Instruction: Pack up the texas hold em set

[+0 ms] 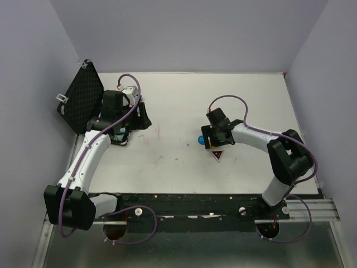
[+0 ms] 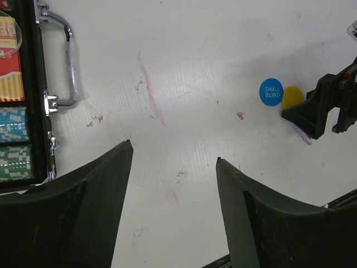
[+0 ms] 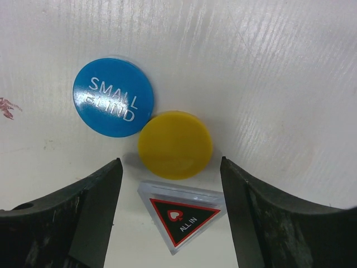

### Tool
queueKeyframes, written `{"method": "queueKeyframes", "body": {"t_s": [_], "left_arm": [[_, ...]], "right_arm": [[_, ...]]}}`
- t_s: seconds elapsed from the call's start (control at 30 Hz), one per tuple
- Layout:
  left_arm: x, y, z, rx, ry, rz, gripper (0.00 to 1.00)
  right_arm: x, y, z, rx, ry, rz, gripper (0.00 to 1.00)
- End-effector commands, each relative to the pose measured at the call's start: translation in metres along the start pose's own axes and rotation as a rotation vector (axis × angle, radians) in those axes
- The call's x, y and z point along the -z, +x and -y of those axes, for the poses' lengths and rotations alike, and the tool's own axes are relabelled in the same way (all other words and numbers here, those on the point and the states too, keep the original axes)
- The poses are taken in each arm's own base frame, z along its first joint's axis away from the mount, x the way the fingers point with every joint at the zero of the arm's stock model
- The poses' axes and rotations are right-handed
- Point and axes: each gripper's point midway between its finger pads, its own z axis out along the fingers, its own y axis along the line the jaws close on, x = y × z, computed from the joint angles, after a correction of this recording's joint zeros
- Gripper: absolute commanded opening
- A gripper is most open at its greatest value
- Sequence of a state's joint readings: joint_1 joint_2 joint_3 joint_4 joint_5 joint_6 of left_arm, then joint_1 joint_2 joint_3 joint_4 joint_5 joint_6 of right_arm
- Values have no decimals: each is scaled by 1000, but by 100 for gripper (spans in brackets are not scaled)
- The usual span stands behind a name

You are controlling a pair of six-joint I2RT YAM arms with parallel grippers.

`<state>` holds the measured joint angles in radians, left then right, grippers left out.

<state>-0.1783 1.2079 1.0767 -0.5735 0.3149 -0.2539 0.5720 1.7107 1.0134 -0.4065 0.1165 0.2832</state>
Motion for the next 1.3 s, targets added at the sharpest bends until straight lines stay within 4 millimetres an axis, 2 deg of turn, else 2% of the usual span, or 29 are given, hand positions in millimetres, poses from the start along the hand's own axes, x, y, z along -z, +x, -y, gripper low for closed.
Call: {"method": "queueKeyframes", "body": {"t_s": [0.0, 0.4, 0.87, 1.07, 1.27], "left_arm": [[5, -3, 7, -20, 29, 14, 74], [3, -2, 7, -20, 29, 7, 74], [2, -1, 8, -22, 34, 4, 74], [0, 1, 10, -19, 42, -5, 74], [-10, 14, 20, -32, 64, -55, 73]], "right_arm": [[-2, -6, -5, 20, -16, -8, 78], [-12, 0, 2, 27, 31, -41, 73], [-16, 7, 6, 12, 62, -77, 58], [-8, 0, 3, 19, 41, -57, 45], [11, -16, -7, 57, -16, 33, 41]]}}
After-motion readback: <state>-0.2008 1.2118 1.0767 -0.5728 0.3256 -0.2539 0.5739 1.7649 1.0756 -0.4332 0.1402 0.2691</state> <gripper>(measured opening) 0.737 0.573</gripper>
